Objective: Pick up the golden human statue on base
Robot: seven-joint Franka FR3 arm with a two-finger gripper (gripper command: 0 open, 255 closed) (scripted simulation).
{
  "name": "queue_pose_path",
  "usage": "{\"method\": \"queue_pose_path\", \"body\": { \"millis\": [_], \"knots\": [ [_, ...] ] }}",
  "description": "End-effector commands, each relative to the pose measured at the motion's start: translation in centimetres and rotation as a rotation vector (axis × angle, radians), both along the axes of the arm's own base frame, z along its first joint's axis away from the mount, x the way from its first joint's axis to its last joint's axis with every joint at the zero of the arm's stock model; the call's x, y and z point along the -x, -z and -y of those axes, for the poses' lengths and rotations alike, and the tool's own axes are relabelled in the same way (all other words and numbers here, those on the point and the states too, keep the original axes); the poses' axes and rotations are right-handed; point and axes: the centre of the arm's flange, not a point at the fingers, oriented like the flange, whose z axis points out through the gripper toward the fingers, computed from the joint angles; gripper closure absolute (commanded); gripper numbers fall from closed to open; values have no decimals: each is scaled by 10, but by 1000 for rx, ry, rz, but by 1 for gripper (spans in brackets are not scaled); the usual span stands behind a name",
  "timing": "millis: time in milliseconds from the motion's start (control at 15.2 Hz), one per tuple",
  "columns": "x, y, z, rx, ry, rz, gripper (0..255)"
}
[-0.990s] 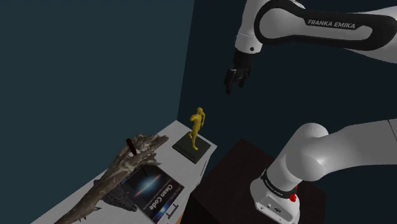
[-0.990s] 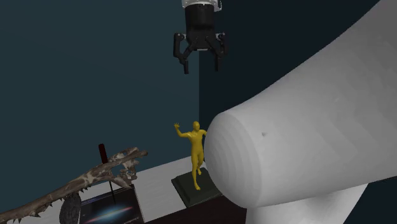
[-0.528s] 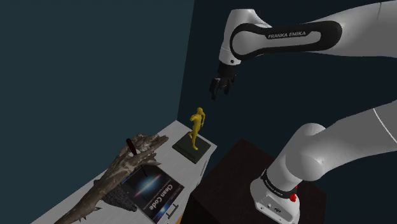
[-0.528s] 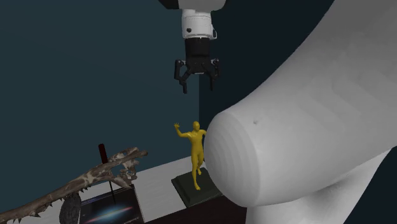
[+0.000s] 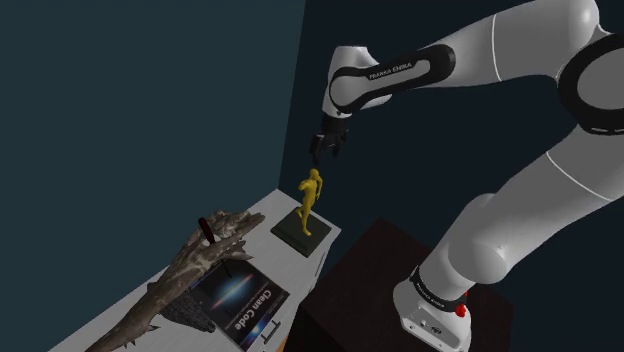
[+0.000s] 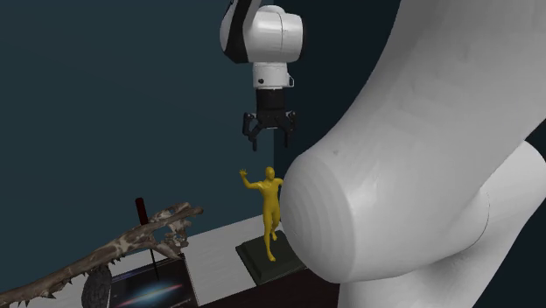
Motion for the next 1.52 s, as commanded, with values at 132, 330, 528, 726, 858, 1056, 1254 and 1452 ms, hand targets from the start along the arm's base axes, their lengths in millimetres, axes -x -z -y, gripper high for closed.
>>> {"method": "queue_pose_path", "body": {
  "millis": [132, 330, 528, 726, 858, 1056, 1254, 1452],
  "knots": [
    [-31, 40, 10, -13, 7, -1, 0],
    [-40, 57, 13, -17, 9, -1, 0],
    [-40, 73, 13, -17, 9, -1, 0],
    [-40, 92, 13, -17, 9, -1, 0],
    [-40, 92, 13, -17, 9, -1, 0],
    [-40, 92, 13, -17, 9, -1, 255],
    [-40, 92, 14, -17, 9, -1, 255],
    [-40, 92, 13, -17, 9, -1, 255]
  ]
}}
